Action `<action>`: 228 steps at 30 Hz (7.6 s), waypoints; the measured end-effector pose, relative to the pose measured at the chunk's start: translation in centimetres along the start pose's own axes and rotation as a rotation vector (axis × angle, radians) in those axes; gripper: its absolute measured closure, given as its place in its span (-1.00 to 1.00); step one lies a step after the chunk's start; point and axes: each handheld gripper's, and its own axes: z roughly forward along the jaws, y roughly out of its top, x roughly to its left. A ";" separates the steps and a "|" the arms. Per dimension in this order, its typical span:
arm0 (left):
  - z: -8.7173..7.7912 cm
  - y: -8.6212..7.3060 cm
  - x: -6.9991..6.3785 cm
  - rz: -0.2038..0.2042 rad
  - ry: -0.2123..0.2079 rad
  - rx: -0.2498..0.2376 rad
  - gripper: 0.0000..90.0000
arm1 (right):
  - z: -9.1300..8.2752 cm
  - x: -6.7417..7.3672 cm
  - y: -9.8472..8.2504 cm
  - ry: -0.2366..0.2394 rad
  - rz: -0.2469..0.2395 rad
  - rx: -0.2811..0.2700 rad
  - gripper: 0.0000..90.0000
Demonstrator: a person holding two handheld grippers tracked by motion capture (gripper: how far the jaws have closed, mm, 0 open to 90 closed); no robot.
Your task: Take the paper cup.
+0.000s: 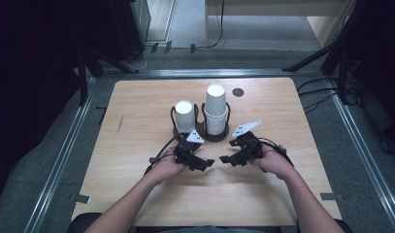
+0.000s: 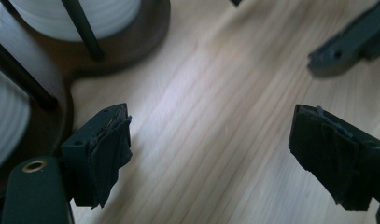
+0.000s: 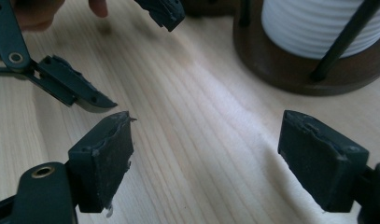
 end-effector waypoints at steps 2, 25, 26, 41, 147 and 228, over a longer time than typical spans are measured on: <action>-0.3 0.4 -0.3 -0.017 0.009 -0.015 -0.70 | -0.4 0.0 0.2 0.001 0.000 -0.011 -0.60; -1.7 1.1 0.2 -0.006 -0.097 -0.044 0.28 | -2.3 -0.3 0.7 0.008 0.077 -0.003 -0.27; -1.8 1.2 0.2 -0.006 -0.088 -0.047 0.28 | -2.3 -0.3 0.7 0.025 0.087 -0.003 -0.26; -2.2 3.1 0.4 -0.054 -0.118 -0.013 0.27 | -3.9 0.1 0.4 -0.010 0.037 -0.023 -0.02; -2.1 8.2 1.1 -0.107 0.163 -0.131 0.88 | -6.3 -2.5 18.2 -0.152 -0.074 -0.022 -0.25; -7.4 3.1 0.8 0.050 -0.212 -0.090 -0.32 | -12.5 3.8 8.4 -0.074 -0.140 0.011 -0.24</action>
